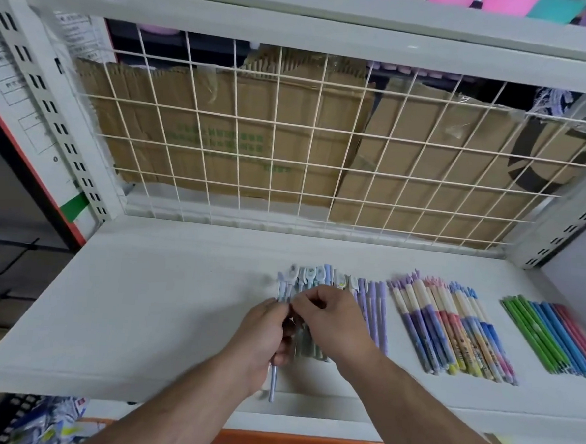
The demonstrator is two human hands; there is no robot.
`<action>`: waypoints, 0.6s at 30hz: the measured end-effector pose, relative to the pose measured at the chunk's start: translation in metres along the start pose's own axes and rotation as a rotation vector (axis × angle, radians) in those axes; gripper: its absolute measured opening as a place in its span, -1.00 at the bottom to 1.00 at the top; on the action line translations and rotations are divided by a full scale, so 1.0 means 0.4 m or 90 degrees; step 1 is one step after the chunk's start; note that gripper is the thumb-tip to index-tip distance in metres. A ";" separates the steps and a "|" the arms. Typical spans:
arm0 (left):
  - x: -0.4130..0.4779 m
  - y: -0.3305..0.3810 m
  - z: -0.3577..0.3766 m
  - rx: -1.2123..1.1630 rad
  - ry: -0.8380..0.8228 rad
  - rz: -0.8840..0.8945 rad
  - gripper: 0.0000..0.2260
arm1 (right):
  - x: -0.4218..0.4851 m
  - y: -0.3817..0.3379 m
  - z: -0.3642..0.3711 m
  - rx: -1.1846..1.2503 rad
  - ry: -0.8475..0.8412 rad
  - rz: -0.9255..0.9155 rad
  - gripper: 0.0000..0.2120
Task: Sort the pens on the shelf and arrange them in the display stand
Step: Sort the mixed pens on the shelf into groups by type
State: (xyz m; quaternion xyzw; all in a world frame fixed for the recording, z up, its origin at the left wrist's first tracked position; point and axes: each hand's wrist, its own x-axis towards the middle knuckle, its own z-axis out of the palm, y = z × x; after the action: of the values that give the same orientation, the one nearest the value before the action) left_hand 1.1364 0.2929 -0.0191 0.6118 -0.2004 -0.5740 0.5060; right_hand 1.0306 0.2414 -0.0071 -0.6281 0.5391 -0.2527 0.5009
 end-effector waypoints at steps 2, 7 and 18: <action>0.006 -0.001 -0.006 0.019 -0.006 -0.001 -0.83 | 0.007 0.007 0.003 0.017 0.003 0.018 -0.91; 0.020 -0.006 -0.029 0.046 0.013 -0.011 -0.85 | 0.027 0.025 0.016 0.041 -0.028 0.059 -0.89; 0.018 0.007 -0.037 0.064 0.119 0.031 -0.78 | 0.036 0.044 0.025 -0.064 -0.011 0.055 -0.94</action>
State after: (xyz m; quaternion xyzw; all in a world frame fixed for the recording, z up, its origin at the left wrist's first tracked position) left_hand 1.1525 0.2917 -0.0228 0.6825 -0.1957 -0.4912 0.5046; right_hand 1.0358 0.2330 -0.0300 -0.6306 0.5736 -0.1981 0.4838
